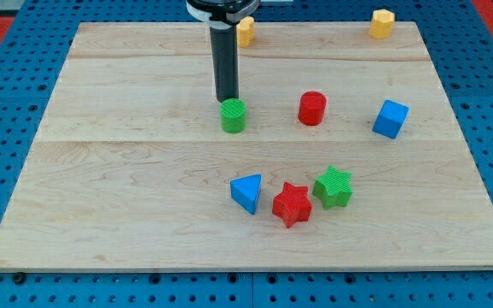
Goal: Place the green circle vertically above the triangle
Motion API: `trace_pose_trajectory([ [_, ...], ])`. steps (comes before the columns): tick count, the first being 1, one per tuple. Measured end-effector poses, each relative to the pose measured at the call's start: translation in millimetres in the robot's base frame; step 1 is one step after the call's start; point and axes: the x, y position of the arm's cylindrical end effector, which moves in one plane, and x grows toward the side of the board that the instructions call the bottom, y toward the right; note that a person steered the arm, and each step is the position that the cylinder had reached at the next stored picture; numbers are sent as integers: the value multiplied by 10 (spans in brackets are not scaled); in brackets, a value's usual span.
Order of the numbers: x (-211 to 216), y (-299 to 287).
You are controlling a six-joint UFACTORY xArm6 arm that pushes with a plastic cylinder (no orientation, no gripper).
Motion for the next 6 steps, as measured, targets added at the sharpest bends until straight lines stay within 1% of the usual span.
trace_pose_trajectory([
  [3, 264, -44],
  [5, 414, -356],
  [6, 630, -324],
])
